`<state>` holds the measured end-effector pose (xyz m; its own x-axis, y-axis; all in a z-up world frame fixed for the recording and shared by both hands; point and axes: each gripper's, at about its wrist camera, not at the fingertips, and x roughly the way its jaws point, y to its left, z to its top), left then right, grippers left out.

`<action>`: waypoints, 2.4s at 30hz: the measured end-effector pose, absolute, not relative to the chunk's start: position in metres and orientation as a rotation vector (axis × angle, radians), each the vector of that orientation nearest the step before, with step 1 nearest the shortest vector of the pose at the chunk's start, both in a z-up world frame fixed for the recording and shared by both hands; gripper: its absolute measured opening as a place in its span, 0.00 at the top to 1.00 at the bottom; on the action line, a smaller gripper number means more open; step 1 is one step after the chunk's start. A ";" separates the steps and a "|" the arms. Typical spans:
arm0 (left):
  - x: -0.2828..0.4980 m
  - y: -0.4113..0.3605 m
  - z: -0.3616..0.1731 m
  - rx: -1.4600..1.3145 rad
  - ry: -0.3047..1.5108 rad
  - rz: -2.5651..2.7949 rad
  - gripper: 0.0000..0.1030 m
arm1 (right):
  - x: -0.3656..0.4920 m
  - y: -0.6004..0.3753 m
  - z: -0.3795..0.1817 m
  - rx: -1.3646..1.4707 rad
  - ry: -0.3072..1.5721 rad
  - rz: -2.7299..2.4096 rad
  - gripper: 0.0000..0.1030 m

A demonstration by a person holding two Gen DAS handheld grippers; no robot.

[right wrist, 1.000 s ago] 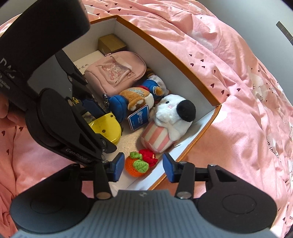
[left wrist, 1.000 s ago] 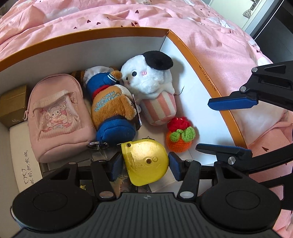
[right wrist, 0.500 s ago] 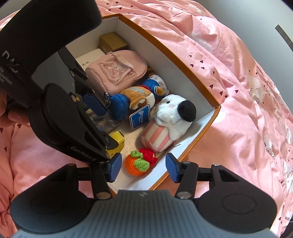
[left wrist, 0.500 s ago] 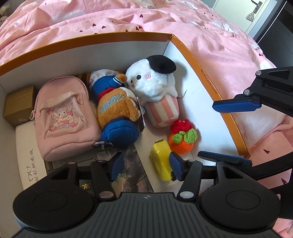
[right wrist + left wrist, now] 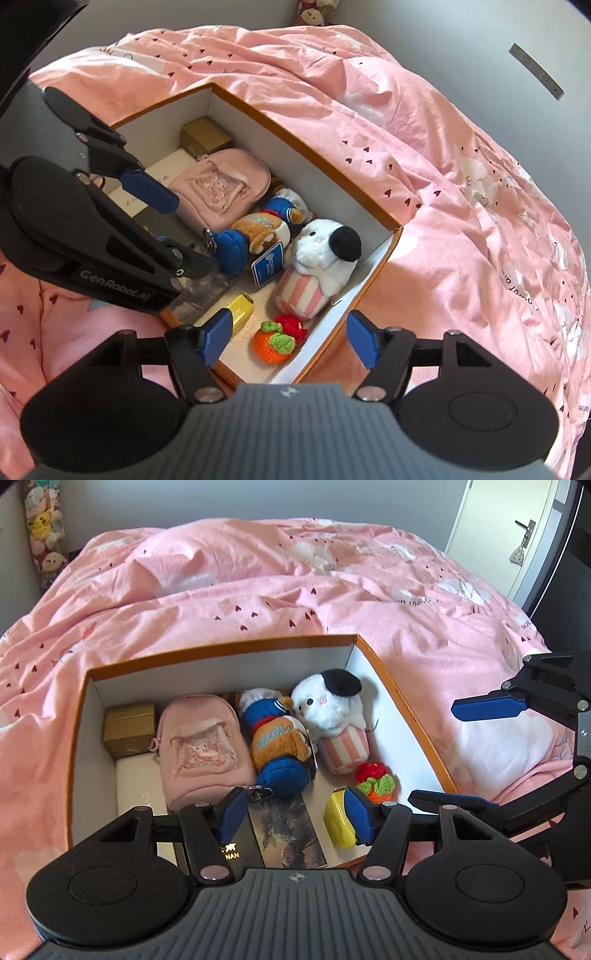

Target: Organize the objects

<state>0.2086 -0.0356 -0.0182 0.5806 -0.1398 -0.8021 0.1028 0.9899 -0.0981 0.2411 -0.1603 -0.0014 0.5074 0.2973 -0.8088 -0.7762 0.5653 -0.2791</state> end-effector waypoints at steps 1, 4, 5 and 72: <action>0.203 -0.034 -0.012 -0.043 0.920 -0.133 0.32 | 0.239 -0.162 0.003 -0.667 0.776 0.705 0.29; 0.186 -0.029 0.007 -0.050 0.846 -0.109 0.29 | 0.230 -0.168 0.017 -0.574 0.726 0.673 0.24; 0.180 -0.027 0.013 -0.056 0.818 -0.100 0.29 | 0.226 -0.171 0.021 -0.542 0.705 0.661 0.22; 0.073 0.002 -0.023 -0.059 0.714 0.214 0.12 | 0.115 -0.179 -0.023 0.015 0.600 0.450 0.02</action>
